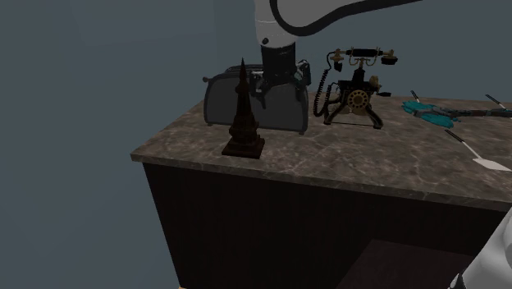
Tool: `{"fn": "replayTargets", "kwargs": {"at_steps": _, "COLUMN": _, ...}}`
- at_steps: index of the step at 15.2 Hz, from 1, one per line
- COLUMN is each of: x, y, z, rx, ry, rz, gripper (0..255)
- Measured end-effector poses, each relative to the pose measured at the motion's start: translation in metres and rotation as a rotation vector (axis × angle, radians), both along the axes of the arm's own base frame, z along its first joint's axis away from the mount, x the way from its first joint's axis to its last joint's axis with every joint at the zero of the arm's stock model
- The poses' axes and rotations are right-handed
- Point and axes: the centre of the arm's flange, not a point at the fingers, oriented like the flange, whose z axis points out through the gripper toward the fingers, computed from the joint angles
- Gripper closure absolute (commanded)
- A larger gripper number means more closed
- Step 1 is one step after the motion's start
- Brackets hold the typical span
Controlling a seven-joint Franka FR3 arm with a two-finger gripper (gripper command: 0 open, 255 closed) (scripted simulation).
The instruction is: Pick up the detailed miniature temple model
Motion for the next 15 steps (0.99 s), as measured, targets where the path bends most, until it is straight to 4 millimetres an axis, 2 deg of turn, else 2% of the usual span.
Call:
{"fn": "replayTargets", "kwargs": {"at_steps": 10, "x": 0.103, "y": 0.042, "z": 0.038, "rx": -0.087, "ry": -0.174, "rz": -0.153, "gripper": 0}}
{"fn": "replayTargets", "kwargs": {"at_steps": 12, "x": 0.112, "y": 0.043, "z": 0.04, "rx": -0.095, "ry": -0.188, "rz": -0.168, "gripper": 0}}
{"fn": "replayTargets", "kwargs": {"at_steps": 15, "x": 0.114, "y": 0.045, "z": 0.027, "rx": -0.097, "ry": -0.193, "rz": -0.173, "gripper": 0}}
